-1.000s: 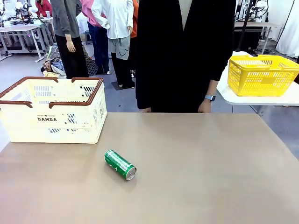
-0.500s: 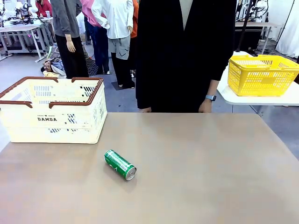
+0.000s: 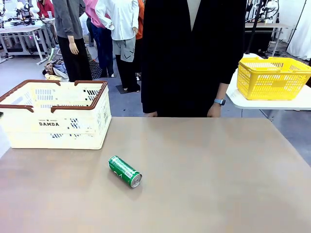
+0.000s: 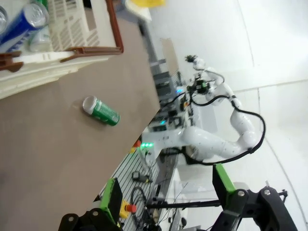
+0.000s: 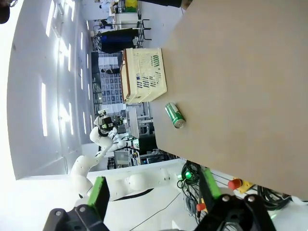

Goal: Place the drinks into the Shopping basket.
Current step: Pick up one drink and place it into the Shopping basket.

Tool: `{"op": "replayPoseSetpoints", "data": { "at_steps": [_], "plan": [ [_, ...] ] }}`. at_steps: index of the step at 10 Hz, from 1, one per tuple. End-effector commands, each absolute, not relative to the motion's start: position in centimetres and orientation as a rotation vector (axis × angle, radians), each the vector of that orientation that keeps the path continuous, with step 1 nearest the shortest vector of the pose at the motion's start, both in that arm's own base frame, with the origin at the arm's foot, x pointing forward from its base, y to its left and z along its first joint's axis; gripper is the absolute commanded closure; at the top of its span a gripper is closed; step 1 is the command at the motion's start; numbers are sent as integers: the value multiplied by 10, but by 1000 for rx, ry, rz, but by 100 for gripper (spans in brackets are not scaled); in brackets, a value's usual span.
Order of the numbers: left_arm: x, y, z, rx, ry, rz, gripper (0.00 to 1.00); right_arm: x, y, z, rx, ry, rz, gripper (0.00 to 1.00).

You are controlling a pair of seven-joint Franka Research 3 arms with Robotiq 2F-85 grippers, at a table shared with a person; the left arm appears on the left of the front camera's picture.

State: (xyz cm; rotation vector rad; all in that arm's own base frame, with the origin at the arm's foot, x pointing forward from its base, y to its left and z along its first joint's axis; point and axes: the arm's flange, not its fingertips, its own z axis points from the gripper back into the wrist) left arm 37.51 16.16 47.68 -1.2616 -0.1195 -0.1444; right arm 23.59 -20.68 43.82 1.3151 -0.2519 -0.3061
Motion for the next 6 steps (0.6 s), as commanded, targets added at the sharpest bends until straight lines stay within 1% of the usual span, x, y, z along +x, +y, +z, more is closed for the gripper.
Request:
{"op": "replayPoseSetpoints", "data": {
  "at_steps": [1, 2, 3, 4, 6],
  "plan": [
    [408, 54, 509, -978, 102, -207, 0, 235, -211, 440, 1309, -249, -283, 0],
    [421, -8, 517, -804, 153, -254, 0, 235, -211, 440, 1309, -249, -283, 0],
    [426, -61, 518, -627, 156, -260, 0, 235, -211, 440, 1309, -249, -283, 0],
    [424, -102, 514, -498, 152, -262, 0, 235, -211, 440, 1309, -249, -283, 0],
    [409, -169, 493, -270, 47, -242, 0, 235, -211, 440, 1309, -249, -283, 0]
  ]
}}
